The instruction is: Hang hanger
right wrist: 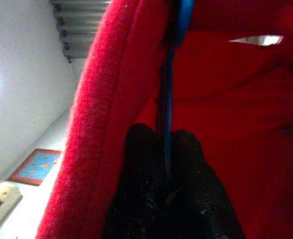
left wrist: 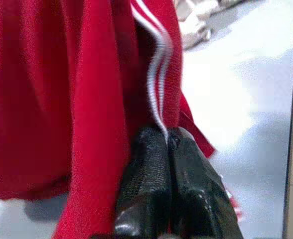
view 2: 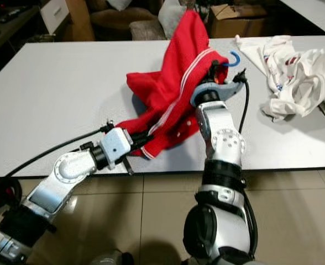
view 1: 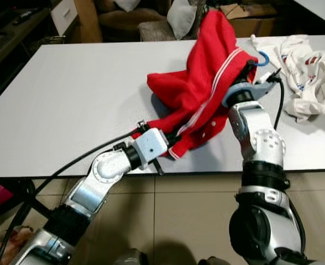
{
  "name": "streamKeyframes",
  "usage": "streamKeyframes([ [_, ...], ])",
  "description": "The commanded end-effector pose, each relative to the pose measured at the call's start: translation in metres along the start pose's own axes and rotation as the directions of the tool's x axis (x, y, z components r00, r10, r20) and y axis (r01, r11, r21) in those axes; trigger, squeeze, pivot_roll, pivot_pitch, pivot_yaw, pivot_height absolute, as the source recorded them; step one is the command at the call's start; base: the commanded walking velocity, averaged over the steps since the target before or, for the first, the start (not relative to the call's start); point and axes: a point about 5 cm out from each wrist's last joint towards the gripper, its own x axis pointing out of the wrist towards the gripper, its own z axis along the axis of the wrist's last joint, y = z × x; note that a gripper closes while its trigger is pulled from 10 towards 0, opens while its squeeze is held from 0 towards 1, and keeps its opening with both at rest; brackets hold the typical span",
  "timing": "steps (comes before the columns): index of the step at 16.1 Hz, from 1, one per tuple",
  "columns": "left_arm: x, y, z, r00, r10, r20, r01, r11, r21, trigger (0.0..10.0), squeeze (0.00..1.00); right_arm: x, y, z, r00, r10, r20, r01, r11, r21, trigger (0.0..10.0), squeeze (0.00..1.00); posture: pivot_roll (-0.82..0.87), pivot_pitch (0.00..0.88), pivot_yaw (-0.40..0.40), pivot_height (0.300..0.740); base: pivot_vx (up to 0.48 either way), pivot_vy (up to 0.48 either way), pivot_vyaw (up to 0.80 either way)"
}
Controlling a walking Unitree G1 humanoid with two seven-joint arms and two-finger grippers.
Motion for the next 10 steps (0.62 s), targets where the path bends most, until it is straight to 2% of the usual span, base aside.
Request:
streamKeyframes([
  [1,-0.014,0.002,-0.005,0.998,0.055,0.018,-0.056,0.995,0.077,8.3,0.00,-0.011,-0.002,0.001,0.999,-0.039,0.024,0.039,0.999,-0.002,10.0,0.00,-0.12,0.000,0.032,0.740,0.000,0.000,0.00],
  [2,-0.020,0.004,-0.008,0.995,0.100,0.025,-0.102,0.989,0.104,7.5,0.00,-0.017,-0.003,0.005,0.997,-0.060,0.042,0.060,0.998,-0.001,10.0,0.00,-0.12,0.000,0.030,0.740,0.000,0.000,0.00],
  [3,-0.024,0.010,-0.009,0.986,0.163,0.030,-0.166,0.980,0.113,7.3,0.00,-0.022,-0.006,0.007,0.996,-0.080,0.046,0.081,0.997,-0.008,10.0,0.00,-0.12,0.000,0.026,0.740,0.000,0.000,0.00],
  [4,-0.026,0.013,-0.012,0.981,0.194,0.016,-0.195,0.974,0.116,10.0,0.00,-0.027,-0.009,0.007,0.994,-0.099,0.039,0.100,0.995,-0.022,10.0,0.00,-0.12,0.000,0.024,0.740,0.000,0.000,0.00],
  [6,-0.028,0.013,-0.018,0.983,0.181,-0.019,-0.179,0.981,0.074,10.0,0.00,-0.031,-0.014,0.005,0.992,-0.120,0.028,0.121,0.992,-0.032,10.0,0.00,-0.12,0.000,0.023,0.740,0.000,0.000,0.00],
  [7,-0.030,-0.004,-0.027,0.998,0.042,-0.044,-0.044,0.998,-0.044,10.0,1.00,-0.035,-0.017,0.002,0.990,-0.142,0.020,0.143,0.988,-0.058,10.0,0.00,-0.12,0.000,0.024,0.740,0.000,0.000,0.00],
  [8,-0.031,-0.008,-0.027,0.999,0.011,-0.042,-0.014,0.997,-0.072,10.0,1.00,-0.036,-0.017,0.002,0.989,-0.147,0.020,0.148,0.987,-0.059,10.0,0.00,-0.12,0.000,0.024,0.740,0.000,0.000,0.00],
  [10,-0.037,-0.020,-0.021,0.993,-0.115,0.000,0.114,0.983,-0.141,10.0,1.00,-0.035,-0.016,0.005,0.989,-0.144,0.030,0.145,0.988,-0.055,10.0,0.00,-0.12,0.000,0.025,0.740,0.000,0.000,0.00],
])
